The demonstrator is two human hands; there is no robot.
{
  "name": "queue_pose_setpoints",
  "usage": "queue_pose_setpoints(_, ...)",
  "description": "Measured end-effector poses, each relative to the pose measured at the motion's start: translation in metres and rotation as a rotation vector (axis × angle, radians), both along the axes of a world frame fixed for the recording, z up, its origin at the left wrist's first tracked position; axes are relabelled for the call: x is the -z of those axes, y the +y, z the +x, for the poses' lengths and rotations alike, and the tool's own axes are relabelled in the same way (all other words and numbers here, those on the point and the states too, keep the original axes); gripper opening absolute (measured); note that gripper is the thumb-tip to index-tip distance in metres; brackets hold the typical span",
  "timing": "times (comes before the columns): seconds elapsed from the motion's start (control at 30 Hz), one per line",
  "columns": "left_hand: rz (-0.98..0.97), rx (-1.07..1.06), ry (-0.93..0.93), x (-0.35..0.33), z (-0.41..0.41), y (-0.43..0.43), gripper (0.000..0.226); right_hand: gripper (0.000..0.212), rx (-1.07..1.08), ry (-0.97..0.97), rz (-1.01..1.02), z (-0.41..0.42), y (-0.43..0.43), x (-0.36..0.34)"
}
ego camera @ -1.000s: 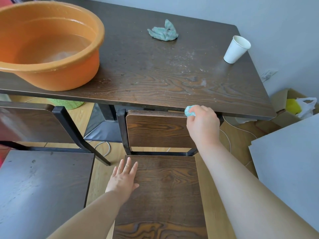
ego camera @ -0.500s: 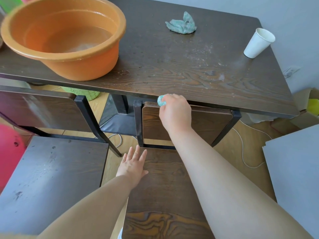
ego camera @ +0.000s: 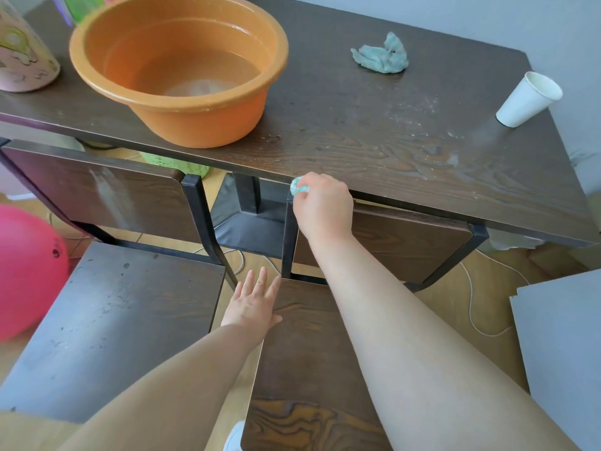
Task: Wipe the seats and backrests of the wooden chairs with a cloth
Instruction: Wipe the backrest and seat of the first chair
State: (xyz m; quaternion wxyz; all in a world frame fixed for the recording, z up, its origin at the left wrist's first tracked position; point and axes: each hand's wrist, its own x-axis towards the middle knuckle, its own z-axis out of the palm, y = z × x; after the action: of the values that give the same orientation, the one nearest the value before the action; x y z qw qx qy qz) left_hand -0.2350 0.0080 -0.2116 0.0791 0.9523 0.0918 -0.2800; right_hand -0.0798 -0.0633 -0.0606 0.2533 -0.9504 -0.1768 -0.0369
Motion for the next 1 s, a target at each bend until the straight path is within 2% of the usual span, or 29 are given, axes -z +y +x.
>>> queue_pose_setpoints(0.13,0.026,0.024,0.014,0.003,-0.01,0.015,0.08,0.025,-0.035,-0.014,0.103,0.002,-0.007,0.007)
queue_pose_setpoints(0.4,0.042,-0.026,0.028,0.017,-0.031,0.04,0.08,0.022,-0.327,-0.1,-0.073,0.011,-0.012,0.003)
queue_pose_setpoints(0.53,0.031,-0.012,0.025,0.014,-0.033,0.041,0.08,0.024,-0.344,-0.109,-0.102,0.008,-0.012,0.002)
queue_pose_setpoints(0.6,0.028,0.005,0.025,0.014,-0.035,0.044,0.08,0.024,-0.416,-0.1,-0.109,0.002,-0.014,0.001)
queue_pose_setpoints(0.7,0.023,0.011,0.01,0.016,-0.04,0.049,0.081,0.028,-0.567,0.001,-0.227,-0.027,-0.02,0.014)
queue_pose_setpoints(0.73,0.014,0.006,0.006,0.016,-0.041,0.05,0.081,0.028,-0.516,0.062,-0.199,-0.039,-0.027,0.021)
queue_pose_setpoints(0.87,-0.03,-0.01,-0.034,0.013,-0.044,0.053,0.08,0.027,-0.071,0.338,0.113,-0.07,-0.059,0.039)
queue_pose_setpoints(1.0,-0.08,0.021,-0.081,0.011,-0.048,0.05,0.078,0.026,0.142,0.517,0.257,-0.098,-0.086,0.061)
